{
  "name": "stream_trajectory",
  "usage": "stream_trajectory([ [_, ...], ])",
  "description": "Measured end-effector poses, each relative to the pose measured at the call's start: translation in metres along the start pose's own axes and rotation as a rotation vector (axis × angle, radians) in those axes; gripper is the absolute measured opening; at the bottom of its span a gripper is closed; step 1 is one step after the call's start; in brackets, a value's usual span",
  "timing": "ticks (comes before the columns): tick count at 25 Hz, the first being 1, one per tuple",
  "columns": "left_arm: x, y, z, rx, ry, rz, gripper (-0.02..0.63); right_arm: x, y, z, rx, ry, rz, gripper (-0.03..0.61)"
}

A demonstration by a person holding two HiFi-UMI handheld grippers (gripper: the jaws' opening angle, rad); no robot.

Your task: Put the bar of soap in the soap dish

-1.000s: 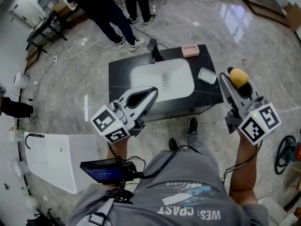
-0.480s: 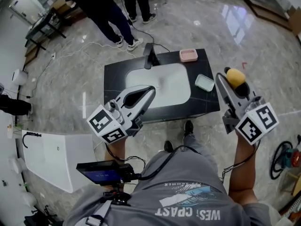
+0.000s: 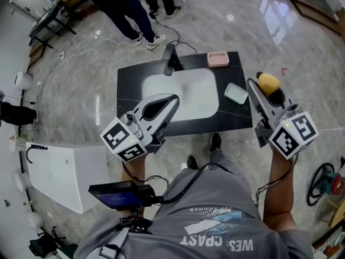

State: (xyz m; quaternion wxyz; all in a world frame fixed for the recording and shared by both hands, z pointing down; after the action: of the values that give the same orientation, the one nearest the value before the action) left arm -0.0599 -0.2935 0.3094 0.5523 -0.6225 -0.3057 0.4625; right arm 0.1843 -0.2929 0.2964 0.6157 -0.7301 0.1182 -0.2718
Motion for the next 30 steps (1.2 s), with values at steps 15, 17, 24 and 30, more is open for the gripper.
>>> stream_trajectory([
  [15, -0.025, -0.027, -0.047, -0.029, 0.015, 0.076, 0.006, 0.055, -0.04, -0.035, -0.102, -0.007, -0.013, 0.153],
  [17, -0.029, -0.028, -0.051, -0.034, 0.02, 0.078, 0.006, 0.066, -0.048, -0.041, -0.12, -0.012, -0.014, 0.153],
  [24, -0.038, -0.037, -0.058, -0.058, 0.039, 0.102, 0.006, 0.099, -0.092, -0.06, -0.221, -0.043, -0.031, 0.153],
  [30, -0.057, -0.052, -0.065, -0.074, 0.058, 0.124, 0.006, 0.135, -0.145, -0.084, -0.323, -0.063, -0.045, 0.153],
])
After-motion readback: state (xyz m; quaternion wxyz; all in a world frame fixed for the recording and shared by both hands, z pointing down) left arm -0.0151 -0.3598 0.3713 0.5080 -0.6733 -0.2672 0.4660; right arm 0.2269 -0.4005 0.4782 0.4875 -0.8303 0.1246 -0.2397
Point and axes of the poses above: the fingertips, and each gripper's own axes: z backward along the fingers, x to its right, y out of its top, the point moved 4 cm from there along z, backward along the fingers, and after that the axes turned 1 degree about -z, right-handed, at the moved point
